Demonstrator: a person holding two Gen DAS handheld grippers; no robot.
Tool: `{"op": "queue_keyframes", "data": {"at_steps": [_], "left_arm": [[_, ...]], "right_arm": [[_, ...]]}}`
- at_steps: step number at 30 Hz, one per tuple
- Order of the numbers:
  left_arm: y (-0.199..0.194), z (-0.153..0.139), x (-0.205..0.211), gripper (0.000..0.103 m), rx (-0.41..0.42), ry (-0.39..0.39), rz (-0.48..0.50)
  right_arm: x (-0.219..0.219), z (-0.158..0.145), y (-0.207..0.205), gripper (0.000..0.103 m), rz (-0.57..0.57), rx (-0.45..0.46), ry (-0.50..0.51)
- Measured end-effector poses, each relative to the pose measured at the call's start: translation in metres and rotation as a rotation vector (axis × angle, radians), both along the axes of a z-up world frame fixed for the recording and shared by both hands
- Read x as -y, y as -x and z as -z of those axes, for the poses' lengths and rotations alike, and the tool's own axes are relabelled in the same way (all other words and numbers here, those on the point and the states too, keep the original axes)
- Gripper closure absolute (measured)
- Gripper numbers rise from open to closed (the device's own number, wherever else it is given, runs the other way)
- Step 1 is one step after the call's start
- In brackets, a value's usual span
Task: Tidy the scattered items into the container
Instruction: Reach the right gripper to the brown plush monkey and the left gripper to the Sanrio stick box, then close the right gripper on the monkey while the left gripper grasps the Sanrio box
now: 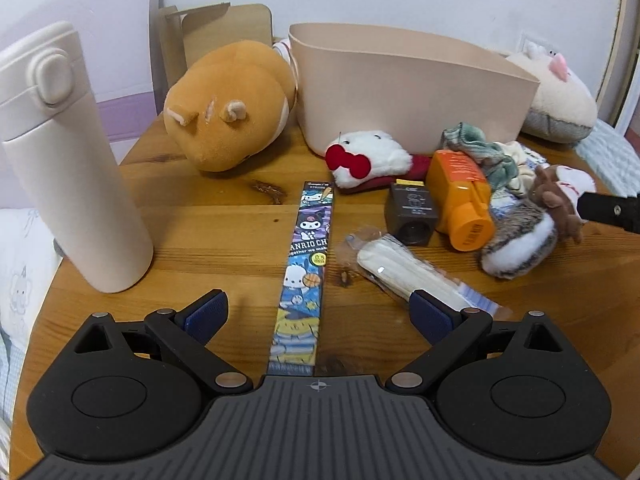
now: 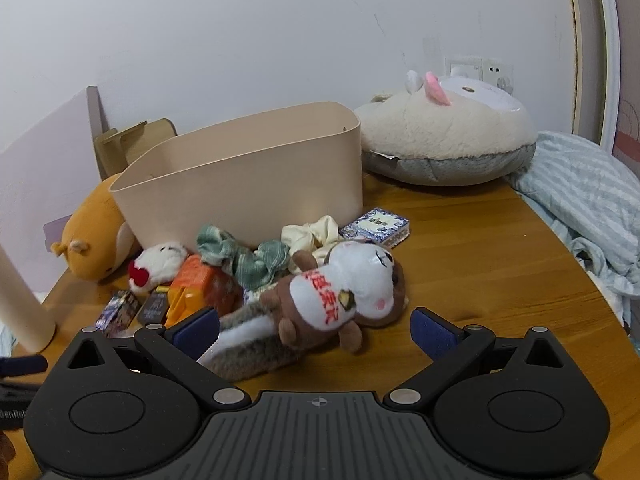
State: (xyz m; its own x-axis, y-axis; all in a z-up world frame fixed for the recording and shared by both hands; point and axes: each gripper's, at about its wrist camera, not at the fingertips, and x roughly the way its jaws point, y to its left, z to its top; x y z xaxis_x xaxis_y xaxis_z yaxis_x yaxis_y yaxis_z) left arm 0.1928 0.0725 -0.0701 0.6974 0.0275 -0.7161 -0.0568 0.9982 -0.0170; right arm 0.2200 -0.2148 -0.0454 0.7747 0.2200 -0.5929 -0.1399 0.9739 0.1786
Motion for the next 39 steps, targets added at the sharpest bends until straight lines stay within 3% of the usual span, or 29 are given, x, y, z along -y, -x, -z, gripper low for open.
{"op": "queue_keyframes", "data": {"at_steps": [24,30,32,33,35,39], "left_arm": [[-0.034,0.021,-0.008,0.004,-0.054,-0.02,0.016],[-0.036,0.021,-0.011,0.004,-0.047,-0.021,0.049],[-0.035,0.021,-0.01,0.004,-0.047,-0.024,0.043],[-0.035,0.021,-0.01,0.005,-0.046,-0.025,0.042],[-0.035,0.02,-0.01,0.012,-0.038,-0.027,0.04],[-0.034,0.015,-0.006,0.046,-0.02,-0.027,0.04]], "right_arm": [[-0.009,0.043,-0.065,0.003,0.048,-0.18,0.017],[-0.007,0.042,-0.064,0.018,0.043,-0.177,0.061],[-0.006,0.041,-0.062,0.026,0.046,-0.172,0.079],[-0.006,0.041,-0.061,0.036,0.048,-0.168,0.09],[-0.004,0.041,-0.06,0.043,0.043,-0.164,0.103],[-0.001,0.041,-0.056,0.049,0.024,-0.157,0.12]]}}
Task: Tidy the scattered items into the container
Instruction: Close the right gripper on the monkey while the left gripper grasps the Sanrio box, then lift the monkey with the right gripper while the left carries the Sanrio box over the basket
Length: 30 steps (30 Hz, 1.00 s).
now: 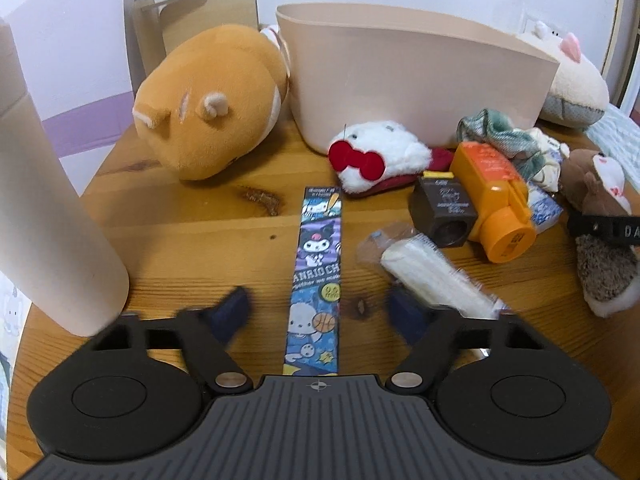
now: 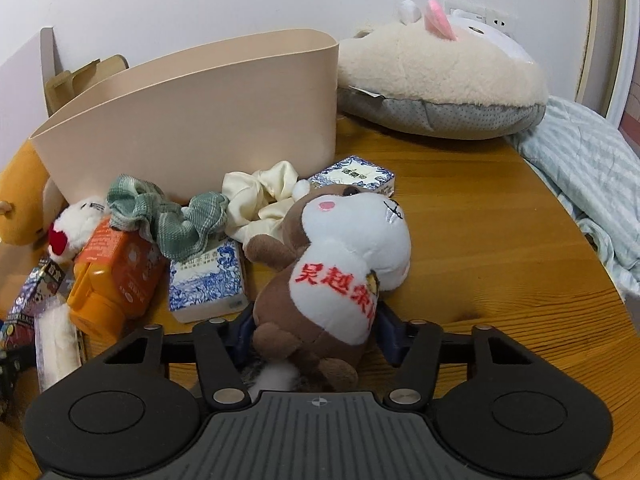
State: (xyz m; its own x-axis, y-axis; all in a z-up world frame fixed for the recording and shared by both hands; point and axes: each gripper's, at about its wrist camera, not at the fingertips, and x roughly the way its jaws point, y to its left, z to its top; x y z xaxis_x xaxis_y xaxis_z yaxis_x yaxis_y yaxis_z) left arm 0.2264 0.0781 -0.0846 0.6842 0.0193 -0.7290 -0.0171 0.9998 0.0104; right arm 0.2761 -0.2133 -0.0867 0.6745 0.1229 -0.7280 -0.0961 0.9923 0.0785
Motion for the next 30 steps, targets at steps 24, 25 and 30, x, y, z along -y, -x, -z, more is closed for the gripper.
{"op": "queue_keyframes", "data": {"at_steps": [24,25,30], "left_arm": [[0.016,-0.045,0.016,0.08,0.14,0.02,-0.002],[0.016,-0.049,0.017,0.08,0.149,0.019,-0.001],[0.02,-0.072,0.021,0.08,0.207,0.02,0.007]], "right_arm": [[0.027,-0.037,0.026,0.056,-0.01,0.107,-0.08],[0.028,-0.041,0.027,0.056,-0.012,0.115,-0.084],[0.031,-0.066,0.032,0.057,-0.02,0.186,-0.083]]}}
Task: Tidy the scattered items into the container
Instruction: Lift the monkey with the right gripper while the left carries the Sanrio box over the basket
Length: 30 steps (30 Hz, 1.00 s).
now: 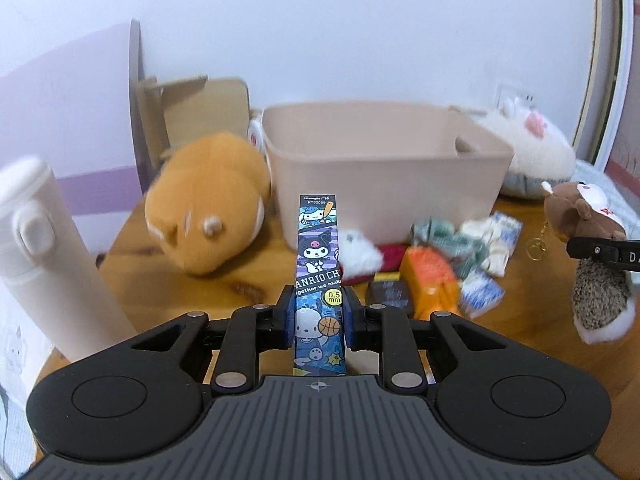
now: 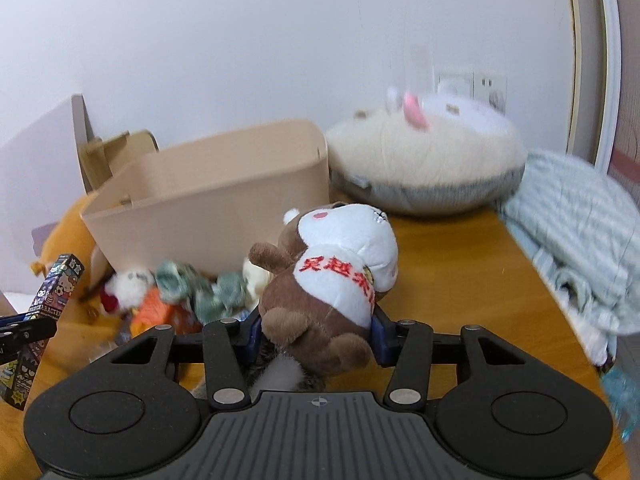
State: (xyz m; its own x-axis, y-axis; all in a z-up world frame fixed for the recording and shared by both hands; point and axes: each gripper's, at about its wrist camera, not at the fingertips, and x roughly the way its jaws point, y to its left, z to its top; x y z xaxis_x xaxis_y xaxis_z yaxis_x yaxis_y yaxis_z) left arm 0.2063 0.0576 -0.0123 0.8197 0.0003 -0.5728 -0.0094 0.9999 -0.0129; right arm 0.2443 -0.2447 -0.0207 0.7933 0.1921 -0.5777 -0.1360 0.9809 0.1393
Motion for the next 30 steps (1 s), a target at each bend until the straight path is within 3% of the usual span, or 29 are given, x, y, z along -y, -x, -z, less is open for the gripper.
{"op": "queue_keyframes", "data": {"at_steps": [14,23,30], "left_arm": [[-0.016,-0.071,0.03,0.08,0.143,-0.022,0.087],[-0.072,-0.099,0.045,0.08,0.168,-0.044,0.08],[-0.119,-0.098,0.049,0.08,0.174,-0.083,0.028]], "right_arm": [[0.0,-0.07,-0.014,0.057,-0.03,0.187,0.002],[-0.015,-0.101,-0.054,0.057,-0.081,0.238,0.029],[-0.037,-0.115,-0.093,0.057,-0.136,0.25,0.071]]}}
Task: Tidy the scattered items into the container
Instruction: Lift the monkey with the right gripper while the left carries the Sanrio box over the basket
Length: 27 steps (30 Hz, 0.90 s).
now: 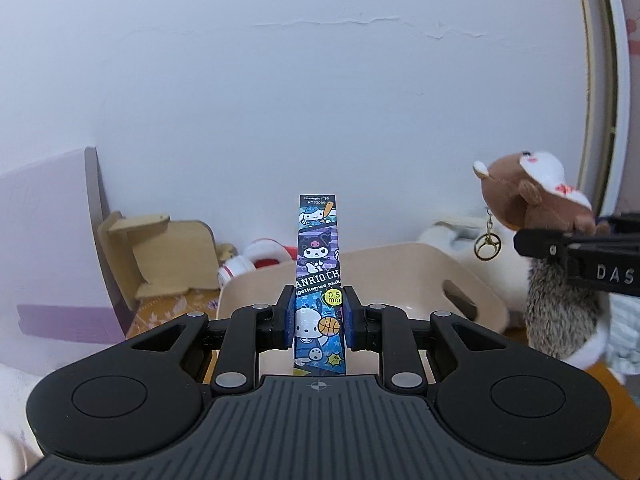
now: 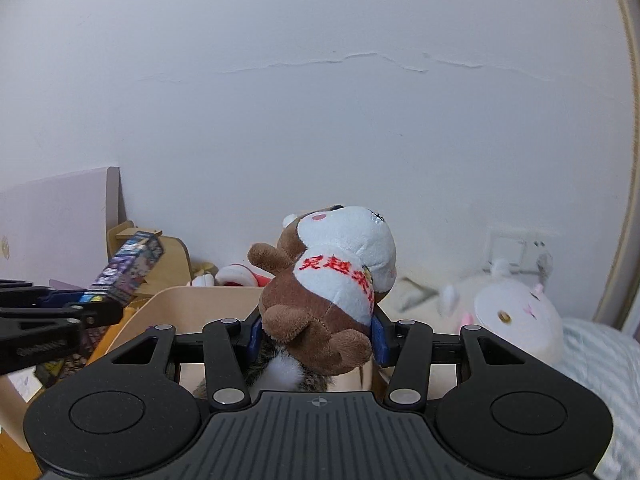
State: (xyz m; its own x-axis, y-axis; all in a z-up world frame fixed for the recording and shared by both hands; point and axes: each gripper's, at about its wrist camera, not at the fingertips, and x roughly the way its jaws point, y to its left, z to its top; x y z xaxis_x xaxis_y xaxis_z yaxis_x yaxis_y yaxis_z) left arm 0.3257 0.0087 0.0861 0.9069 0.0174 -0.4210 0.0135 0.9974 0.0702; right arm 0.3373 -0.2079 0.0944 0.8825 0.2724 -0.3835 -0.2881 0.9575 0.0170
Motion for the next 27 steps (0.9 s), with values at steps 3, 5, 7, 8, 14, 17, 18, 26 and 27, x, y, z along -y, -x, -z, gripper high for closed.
{"op": "queue_keyframes", "data": {"at_steps": [3,5,7,8,14,17,18,26,27], "left_arm": [[-0.02,0.003,0.002,0.08,-0.015,-0.004,-0.003],[-0.035,0.007,0.003,0.08,-0.034,-0.005,-0.005],[-0.051,0.015,0.005,0.08,-0.065,-0.006,-0.002],[-0.058,0.019,0.005,0.08,-0.085,-0.008,-0.002],[-0.104,0.054,-0.001,0.08,-0.237,0.036,-0.023],[-0.117,0.067,-0.002,0.08,-0.284,0.024,-0.034],[-0.121,0.07,-0.002,0.08,-0.295,0.015,-0.038],[-0.145,0.097,-0.004,0.08,-0.418,0.028,-0.032],[-0.148,0.101,-0.006,0.08,-0.438,0.036,-0.031]], "right_arm": [[-0.009,-0.004,-0.02,0.057,-0.012,-0.002,0.017],[-0.015,-0.003,-0.034,0.057,-0.028,-0.019,0.017],[-0.021,0.0,-0.05,0.057,-0.041,-0.048,0.017],[-0.025,0.004,-0.059,0.057,-0.049,-0.067,0.02],[-0.047,0.039,-0.108,0.057,-0.065,-0.206,0.049],[-0.052,0.06,-0.124,0.057,-0.067,-0.269,0.057],[-0.052,0.067,-0.124,0.057,-0.065,-0.278,0.066],[-0.056,0.095,-0.132,0.057,-0.057,-0.332,0.12],[-0.056,0.097,-0.131,0.057,-0.057,-0.337,0.125]]}}
